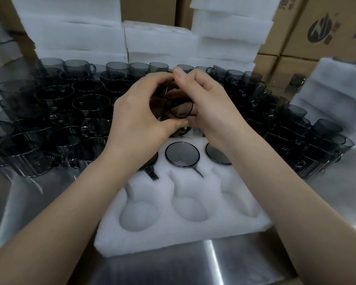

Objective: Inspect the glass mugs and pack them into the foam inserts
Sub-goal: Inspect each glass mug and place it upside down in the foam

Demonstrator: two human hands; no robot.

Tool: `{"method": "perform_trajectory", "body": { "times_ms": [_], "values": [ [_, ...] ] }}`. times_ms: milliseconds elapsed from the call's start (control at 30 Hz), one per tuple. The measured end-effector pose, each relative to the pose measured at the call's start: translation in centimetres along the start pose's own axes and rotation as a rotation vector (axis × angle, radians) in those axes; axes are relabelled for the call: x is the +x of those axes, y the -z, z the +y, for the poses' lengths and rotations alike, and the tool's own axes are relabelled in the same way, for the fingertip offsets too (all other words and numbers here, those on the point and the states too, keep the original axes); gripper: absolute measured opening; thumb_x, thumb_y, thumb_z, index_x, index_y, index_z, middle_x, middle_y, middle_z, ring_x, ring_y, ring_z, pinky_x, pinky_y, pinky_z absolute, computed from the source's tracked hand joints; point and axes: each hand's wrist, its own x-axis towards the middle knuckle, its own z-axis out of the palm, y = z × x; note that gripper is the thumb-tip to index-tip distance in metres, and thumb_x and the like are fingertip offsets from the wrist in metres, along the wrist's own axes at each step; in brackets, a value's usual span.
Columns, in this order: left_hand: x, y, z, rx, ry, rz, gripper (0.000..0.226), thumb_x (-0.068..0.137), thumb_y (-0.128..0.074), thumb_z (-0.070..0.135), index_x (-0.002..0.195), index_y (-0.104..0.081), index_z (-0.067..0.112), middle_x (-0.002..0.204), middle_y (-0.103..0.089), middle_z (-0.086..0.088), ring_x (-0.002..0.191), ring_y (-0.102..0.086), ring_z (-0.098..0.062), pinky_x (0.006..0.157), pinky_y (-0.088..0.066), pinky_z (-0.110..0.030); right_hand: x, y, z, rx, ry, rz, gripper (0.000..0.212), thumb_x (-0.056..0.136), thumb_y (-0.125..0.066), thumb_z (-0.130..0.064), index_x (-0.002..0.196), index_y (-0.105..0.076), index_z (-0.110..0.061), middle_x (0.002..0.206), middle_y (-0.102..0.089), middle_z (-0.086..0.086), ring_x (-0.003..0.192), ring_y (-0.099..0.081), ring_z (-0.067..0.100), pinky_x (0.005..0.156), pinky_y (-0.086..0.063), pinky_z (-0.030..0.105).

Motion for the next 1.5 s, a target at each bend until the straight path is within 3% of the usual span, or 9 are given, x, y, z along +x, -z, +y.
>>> {"method": "perform_trajectory", "body": {
  "times_ms": [200,467,700,900,1067,1200,1300,1400,1500],
  "values": [
    [0.1,0.2,-0.1,-0.089,0.071,0.060,0.058,0.065,-0.083,0.026,0.118,-0.062,0.028,0.109,-0.065,0.019,0.107,-0.060,0.001,0.098,-0.048,-0.027,0.4,0.7,0.3,0.185,-0.121,-0.103,0.032,0.100,-0.052,-0.035,0.118,-0.065,-0.012,0.110,-0.069,0.013,0.093,-0.063,0.032,0.078,-0.057,0.042],
    [0.4,0.5,-0.4,-0.162,0.133,0.129,0.050,0.070,-0.081,0.024,0.117,-0.066,0.023,0.105,-0.069,0.014,0.102,-0.064,-0.001,0.093,-0.052,-0.030,0.2,1.2,0.4,0.149,-0.040,-0.370,0.047,0.093,-0.056,-0.011,0.139,-0.049,-0.007,0.120,-0.060,0.016,0.101,-0.061,0.024,0.096,-0.050,0.043],
    [0.1,0.2,-0.7,-0.057,0.044,0.065,0.044,0.071,-0.074,0.016,0.112,-0.065,0.028,0.098,-0.068,0.017,0.090,-0.062,0.005,0.078,-0.046,-0.007,0.1,0.5,0.8,-0.145,0.069,-0.120,0.039,0.069,-0.081,-0.025,0.101,-0.059,-0.018,0.101,-0.069,0.009,0.094,-0.071,0.025,0.075,-0.060,0.045],
    [-0.1,-0.1,-0.5,0.025,-0.055,-0.037,0.054,0.067,-0.086,0.025,0.115,-0.062,0.024,0.101,-0.067,0.016,0.095,-0.061,0.003,0.080,-0.042,-0.004,0.0,-0.3,0.8,-0.229,0.176,0.100,0.036,0.078,-0.076,-0.038,0.078,-0.049,-0.014,0.069,-0.060,0.000,0.064,-0.060,0.009,0.055,-0.046,0.020],
    [-0.2,-0.1,-0.4,0.105,-0.089,-0.012,0.060,0.067,-0.082,0.041,0.120,-0.058,0.025,0.102,-0.064,0.019,0.096,-0.059,0.000,0.084,-0.043,-0.009,0.4,0.1,0.7,-0.035,0.047,0.150,0.033,0.096,-0.055,-0.040,0.083,-0.059,-0.009,0.079,-0.062,0.007,0.068,-0.060,0.017,0.055,-0.048,0.025],
    [-0.3,0.2,-0.3,-0.030,-0.052,0.118,0.050,0.072,-0.075,0.050,0.110,-0.049,0.028,0.094,-0.061,0.027,0.092,-0.059,0.010,0.079,-0.041,-0.004,0.7,0.9,0.7,0.296,-0.164,-0.142,0.041,0.104,-0.035,-0.042,0.113,-0.066,-0.018,0.109,-0.068,0.011,0.096,-0.063,0.024,0.074,-0.056,0.035],
    [-0.3,0.4,-0.2,-0.195,-0.014,0.101,0.041,0.079,-0.067,0.051,0.105,-0.042,0.032,0.096,-0.065,0.020,0.095,-0.064,0.004,0.085,-0.049,-0.019,0.6,1.3,0.9,0.388,-0.257,-0.397,0.057,0.102,-0.030,-0.047,0.144,-0.044,-0.010,0.145,-0.045,0.025,0.119,-0.051,0.034,0.100,-0.048,0.048],
    [-0.2,0.5,-0.5,-0.343,0.004,0.033,0.040,0.080,-0.066,0.047,0.107,-0.043,0.029,0.104,-0.067,0.011,0.102,-0.066,-0.010,0.094,-0.052,-0.044,0.6,1.4,0.9,0.396,-0.187,-0.432,0.057,0.100,-0.030,-0.048,0.140,-0.045,-0.012,0.138,-0.048,0.021,0.119,-0.051,0.032,0.103,-0.046,0.046],
    [-0.1,0.3,-0.9,-0.400,-0.001,-0.001,0.061,0.075,-0.076,0.030,0.125,-0.043,0.017,0.127,-0.060,-0.003,0.119,-0.060,-0.015,0.103,-0.047,-0.044,0.6,1.6,1.0,0.354,-0.056,-0.357,0.055,0.091,-0.049,-0.047,0.134,-0.048,-0.012,0.130,-0.053,0.018,0.116,-0.051,0.032,0.103,-0.043,0.049]
  ]
}}
